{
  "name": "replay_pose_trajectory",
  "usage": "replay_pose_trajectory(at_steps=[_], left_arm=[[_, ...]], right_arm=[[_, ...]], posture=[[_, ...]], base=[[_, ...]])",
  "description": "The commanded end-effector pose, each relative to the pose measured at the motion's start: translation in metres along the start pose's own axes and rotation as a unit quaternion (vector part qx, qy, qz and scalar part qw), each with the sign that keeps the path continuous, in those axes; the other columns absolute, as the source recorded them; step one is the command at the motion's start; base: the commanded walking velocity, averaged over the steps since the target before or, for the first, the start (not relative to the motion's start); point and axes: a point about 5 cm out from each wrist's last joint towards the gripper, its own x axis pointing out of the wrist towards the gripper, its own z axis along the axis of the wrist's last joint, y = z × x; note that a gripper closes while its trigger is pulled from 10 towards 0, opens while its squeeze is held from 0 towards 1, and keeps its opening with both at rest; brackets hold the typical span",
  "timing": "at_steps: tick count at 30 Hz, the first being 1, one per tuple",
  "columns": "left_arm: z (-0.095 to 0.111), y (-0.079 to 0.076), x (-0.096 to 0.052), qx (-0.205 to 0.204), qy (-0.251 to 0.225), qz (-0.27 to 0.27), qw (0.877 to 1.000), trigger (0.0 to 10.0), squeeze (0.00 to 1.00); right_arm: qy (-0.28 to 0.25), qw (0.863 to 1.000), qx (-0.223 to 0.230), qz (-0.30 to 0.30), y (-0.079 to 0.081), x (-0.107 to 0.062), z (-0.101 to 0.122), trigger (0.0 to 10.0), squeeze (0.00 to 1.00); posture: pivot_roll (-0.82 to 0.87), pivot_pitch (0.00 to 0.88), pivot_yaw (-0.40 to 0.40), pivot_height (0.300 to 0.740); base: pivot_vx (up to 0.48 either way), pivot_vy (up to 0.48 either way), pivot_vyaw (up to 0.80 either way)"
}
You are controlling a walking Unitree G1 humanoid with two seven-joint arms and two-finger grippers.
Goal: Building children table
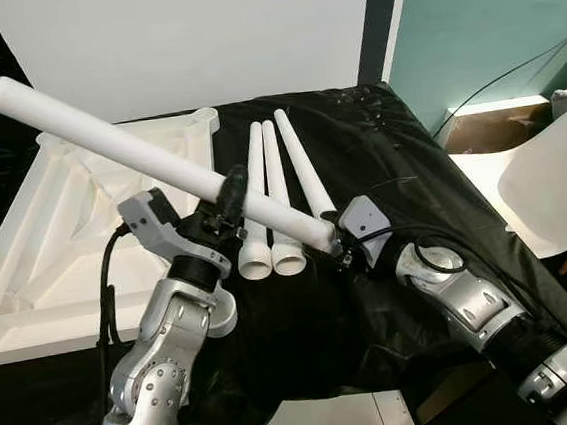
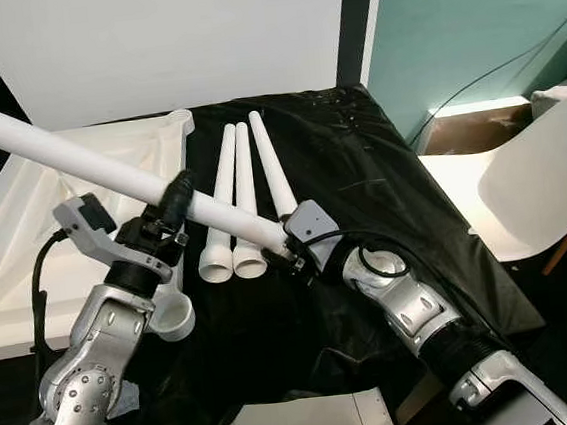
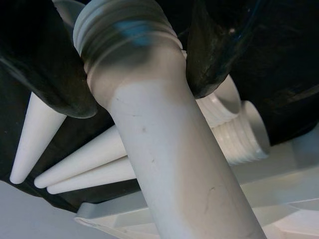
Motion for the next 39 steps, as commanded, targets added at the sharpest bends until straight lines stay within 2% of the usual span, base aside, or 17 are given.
replay_pose_trajectory(at_steps=[1,5,6,7,11,12,18,21,30,31,32,33,34,35,37,38,39], left_arm=[[0.0,-0.056,0.003,-0.036,-0.014,-0.311,0.95,10.0,0.0],[0.003,-0.053,0.005,-0.036,-0.021,-0.302,0.953,10.0,0.0],[0.005,-0.051,0.006,-0.035,-0.028,-0.291,0.956,10.0,0.09],[0.008,-0.049,0.009,-0.04,-0.04,-0.276,0.959,10.0,1.0],[0.017,-0.042,0.016,-0.028,-0.08,-0.23,0.97,10.0,1.0],[0.021,-0.038,0.019,-0.025,-0.097,-0.204,0.974,10.0,0.0],[0.029,-0.024,0.027,-0.031,-0.139,-0.133,0.981,10.0,0.0],[0.032,-0.019,0.028,-0.029,-0.148,-0.109,0.982,10.0,0.0],[0.033,-0.016,0.03,-0.029,-0.154,-0.1,0.983,10.0,0.0],[0.033,-0.016,0.031,-0.031,-0.158,-0.102,0.982,9.1,0.0],[0.033,-0.016,0.031,-0.031,-0.158,-0.102,0.982,9.1,0.0],[0.033,-0.015,0.031,-0.034,-0.161,-0.104,0.981,3.3,0.0],[0.033,-0.015,0.031,-0.034,-0.161,-0.104,0.981,3.3,0.0],[0.033,-0.015,0.03,-0.034,-0.164,-0.105,0.98,0.0,0.0],[0.033,-0.014,0.029,-0.033,-0.166,-0.106,0.98,0.0,0.0],[0.033,-0.013,0.028,-0.032,-0.168,-0.107,0.98,0.0,0.0],[0.033,-0.013,0.028,-0.032,-0.168,-0.107,0.98,0.0,0.0]], right_arm=[[0.018,0.999,-0.002,0.035,0.017,0.008,-0.005,0.0,0.0],[0.023,1.0,-0.001,0.021,0.014,0.009,-0.005,0.0,0.0],[0.022,1.0,-0.003,0.011,0.013,0.01,-0.004,0.0,0.0],[0.02,1.0,-0.009,-0.003,0.011,0.012,-0.002,0.0,0.0],[0.014,0.998,-0.039,-0.048,0.008,0.015,0.002,0.0,0.0],[0.013,0.996,-0.058,-0.07,0.007,0.016,0.002,0.0,0.0],[0.026,0.98,-0.109,-0.165,0.007,0.016,-0.004,0.0,0.0],[0.045,0.962,-0.133,-0.232,0.004,0.013,-0.012,0.0,0.0],[0.031,0.942,-0.183,-0.281,0.006,0.017,-0.01,0.0,0.0],[0.026,0.938,-0.197,-0.284,0.006,0.019,-0.008,0.0,0.0],[0.026,0.938,-0.197,-0.284,0.006,0.019,-0.008,0.0,0.0],[0.023,0.935,-0.206,-0.288,0.006,0.02,-0.008,0.0,0.0],[0.023,0.935,-0.206,-0.288,0.006,0.02,-0.008,0.0,0.0],[0.022,0.934,-0.21,-0.288,0.006,0.022,-0.007,0.0,0.0],[0.021,0.933,-0.213,-0.29,0.006,0.023,-0.007,0.0,0.0],[0.022,0.931,-0.218,-0.291,0.006,0.024,-0.007,5.6,0.0],[0.022,0.931,-0.218,-0.291,0.006,0.024,-0.007,5.6,0.0]], posture=[[-0.02,0.0,0.006,0.74],[-0.02,0.0,0.007,0.74],[-0.02,0.0,0.007,0.74],[-0.02,0.0,0.007,0.74],[-0.01,0.0,0.005,0.74],[-0.01,0.0,0.005,0.74],[-0.01,0.0,0.006,0.74],[-0.01,0.0,0.006,0.74],[-0.01,0.0,0.013,0.74],[-0.01,0.0,0.014,0.74],[-0.01,0.0,0.014,0.74],[-0.01,0.0,0.014,0.74],[-0.01,0.0,0.014,0.74],[-0.01,0.0,0.014,0.74],[-0.01,0.0,0.013,0.74],[0.0,0.0,0.011,0.74],[0.0,0.0,0.011,0.74]], base=[[0.0,0.0,0.0],[0.0,0.0,0.0],[0.0,0.0,0.0],[0.0,0.0,0.0],[0.0,0.0,0.0],[0.0,0.0,0.0],[0.0,0.0,0.0],[0.0,0.0,0.0],[0.0,0.0,0.0],[0.0,0.0,0.0],[0.0,0.0,0.0],[0.0,0.0,0.0],[0.0,0.0,0.0],[0.0,0.0,0.0],[0.0,0.0,0.0],[0.0,0.0,0.0],[0.0,0.0,0.0]])
